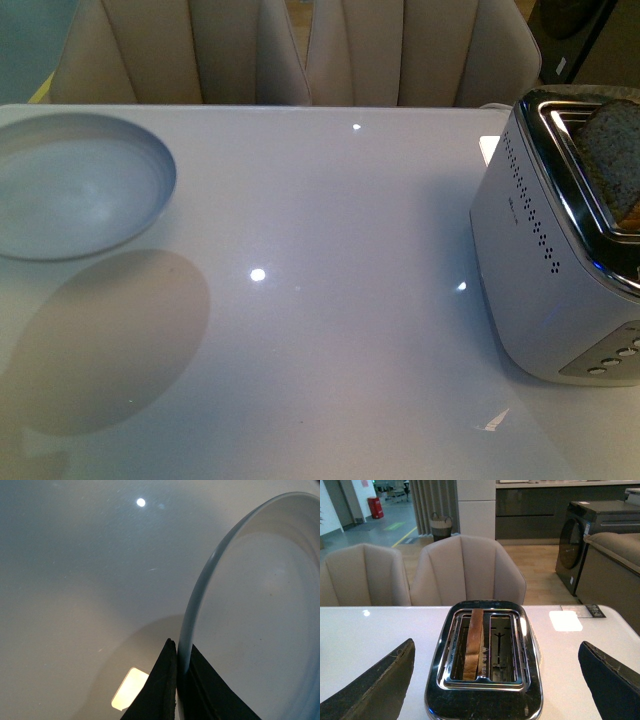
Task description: Left arm holds plate, right arm toasts bread
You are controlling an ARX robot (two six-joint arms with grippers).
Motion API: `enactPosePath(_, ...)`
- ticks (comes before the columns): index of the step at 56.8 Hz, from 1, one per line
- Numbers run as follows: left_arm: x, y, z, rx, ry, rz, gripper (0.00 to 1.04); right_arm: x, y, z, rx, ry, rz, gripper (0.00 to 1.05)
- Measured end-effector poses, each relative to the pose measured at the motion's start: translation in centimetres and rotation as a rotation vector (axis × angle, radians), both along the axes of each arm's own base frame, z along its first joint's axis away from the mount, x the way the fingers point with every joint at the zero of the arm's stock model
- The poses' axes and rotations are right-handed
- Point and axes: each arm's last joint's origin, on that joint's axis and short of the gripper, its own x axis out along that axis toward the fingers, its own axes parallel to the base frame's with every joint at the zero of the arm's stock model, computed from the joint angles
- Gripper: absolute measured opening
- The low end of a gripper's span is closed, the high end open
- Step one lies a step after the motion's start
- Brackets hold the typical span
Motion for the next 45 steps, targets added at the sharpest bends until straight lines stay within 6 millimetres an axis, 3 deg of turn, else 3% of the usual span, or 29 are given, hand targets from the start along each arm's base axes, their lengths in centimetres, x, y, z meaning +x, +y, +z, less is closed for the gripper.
enactPosePath(16,-0.9,1.0,-2.9,-0.029,-0.006,0.027,0.03,0.0,0.0,0.0,0.0,0.0,0.0,0.96)
enactPosePath(29,-2.6,1.8,-6.4,-0.069,0.052,0.071,0.03,0.0,0.0,0.0,0.0,0.0,0.0,0.96)
enactPosePath(45,-3.4,1.8,-8.4,-0.086,0.084,0.073,0.03,0.0,0.0,0.0,0.0,0.0,0.0,0.96)
